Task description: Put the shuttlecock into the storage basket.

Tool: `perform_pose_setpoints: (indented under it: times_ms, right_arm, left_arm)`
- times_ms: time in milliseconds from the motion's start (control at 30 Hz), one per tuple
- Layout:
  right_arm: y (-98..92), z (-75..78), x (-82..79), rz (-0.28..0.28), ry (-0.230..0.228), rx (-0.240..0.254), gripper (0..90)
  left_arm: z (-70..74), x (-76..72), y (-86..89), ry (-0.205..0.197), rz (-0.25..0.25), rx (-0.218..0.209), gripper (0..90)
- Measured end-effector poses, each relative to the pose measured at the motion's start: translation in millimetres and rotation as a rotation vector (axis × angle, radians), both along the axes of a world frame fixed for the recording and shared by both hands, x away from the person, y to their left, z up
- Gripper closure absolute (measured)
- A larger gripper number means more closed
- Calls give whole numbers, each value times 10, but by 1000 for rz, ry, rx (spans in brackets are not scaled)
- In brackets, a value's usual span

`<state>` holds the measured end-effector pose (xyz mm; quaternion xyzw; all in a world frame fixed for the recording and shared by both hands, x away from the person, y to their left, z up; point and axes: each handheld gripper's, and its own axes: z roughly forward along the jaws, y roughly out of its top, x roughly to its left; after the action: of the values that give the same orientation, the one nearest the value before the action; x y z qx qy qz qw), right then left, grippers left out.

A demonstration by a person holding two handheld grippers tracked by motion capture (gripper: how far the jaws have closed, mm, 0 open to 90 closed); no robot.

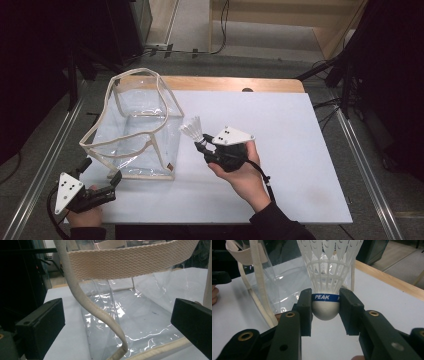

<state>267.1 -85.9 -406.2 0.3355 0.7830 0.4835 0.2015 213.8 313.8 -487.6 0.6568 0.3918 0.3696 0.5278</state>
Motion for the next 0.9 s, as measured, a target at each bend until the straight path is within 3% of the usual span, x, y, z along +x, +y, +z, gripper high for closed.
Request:
perform_pose_setpoints:
  times_ms: [900]
  right_arm:
    - [72, 128, 27, 15, -26, 13, 628]
  left_arm:
    - [1, 1, 1, 2, -1, -1, 0]
